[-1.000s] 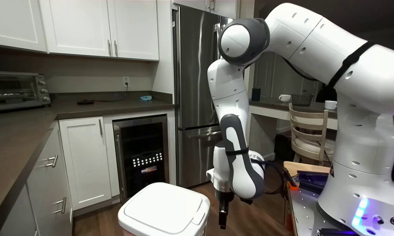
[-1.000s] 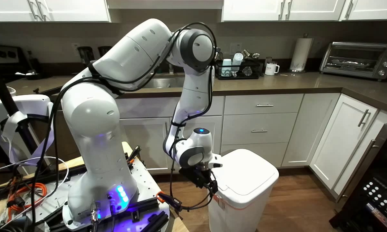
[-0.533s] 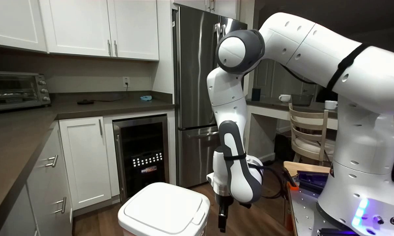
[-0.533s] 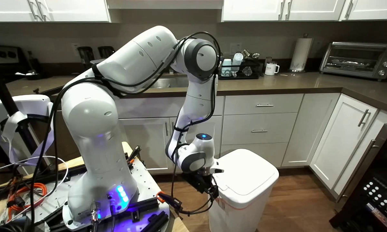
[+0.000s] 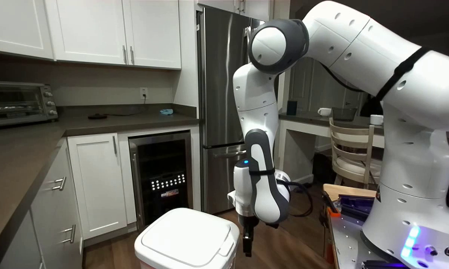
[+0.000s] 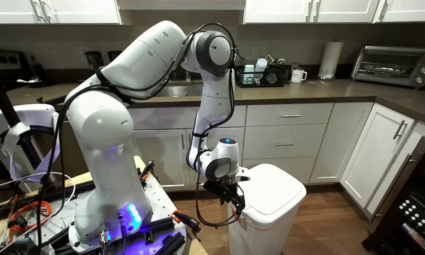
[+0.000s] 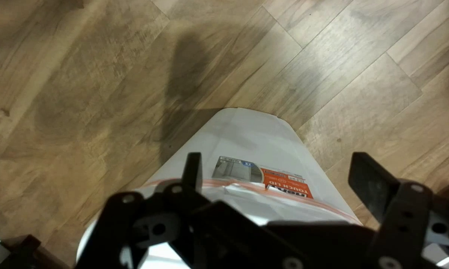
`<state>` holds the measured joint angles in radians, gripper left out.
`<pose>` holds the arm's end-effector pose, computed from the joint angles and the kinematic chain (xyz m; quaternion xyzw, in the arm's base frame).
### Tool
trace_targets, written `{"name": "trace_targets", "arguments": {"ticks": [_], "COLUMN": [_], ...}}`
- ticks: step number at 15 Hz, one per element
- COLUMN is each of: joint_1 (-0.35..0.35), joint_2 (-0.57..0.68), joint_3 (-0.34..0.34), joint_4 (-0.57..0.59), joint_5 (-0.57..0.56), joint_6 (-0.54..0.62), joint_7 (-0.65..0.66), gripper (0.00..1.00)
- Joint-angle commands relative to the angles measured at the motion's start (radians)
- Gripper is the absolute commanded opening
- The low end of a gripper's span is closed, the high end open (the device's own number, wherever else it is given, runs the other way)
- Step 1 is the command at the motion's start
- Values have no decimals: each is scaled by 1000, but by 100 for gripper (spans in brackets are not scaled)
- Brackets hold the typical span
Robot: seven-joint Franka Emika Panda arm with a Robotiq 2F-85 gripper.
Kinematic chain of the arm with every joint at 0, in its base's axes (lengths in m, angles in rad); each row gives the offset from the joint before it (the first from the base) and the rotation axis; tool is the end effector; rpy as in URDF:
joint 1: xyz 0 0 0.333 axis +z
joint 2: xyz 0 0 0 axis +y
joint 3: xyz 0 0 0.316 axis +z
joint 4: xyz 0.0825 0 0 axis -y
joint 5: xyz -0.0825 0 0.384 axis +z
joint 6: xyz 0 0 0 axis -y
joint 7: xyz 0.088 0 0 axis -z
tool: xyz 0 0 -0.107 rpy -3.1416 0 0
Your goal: Press the button to open the bin
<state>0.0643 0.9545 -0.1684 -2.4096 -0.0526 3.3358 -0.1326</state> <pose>0.3869 -0.0600 -0.0484 0.9952 0.0743 -0.0177 0.0619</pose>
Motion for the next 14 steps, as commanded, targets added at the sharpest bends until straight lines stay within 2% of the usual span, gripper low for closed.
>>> {"name": "trace_targets", "arguments": {"ticks": [1,5,12,14], "joint_1": [-7,-5,8,17], "joint_2": [8,72,99,93], "joint_3": [6,5,2,-4], "joint_4": [30,99,198,212], "joint_5": [-8,-5,-5,-5], "joint_6": [8,51,-52,-88], "joint_7": [3,3,7,11], "gripper": [73,47,1,1]}}
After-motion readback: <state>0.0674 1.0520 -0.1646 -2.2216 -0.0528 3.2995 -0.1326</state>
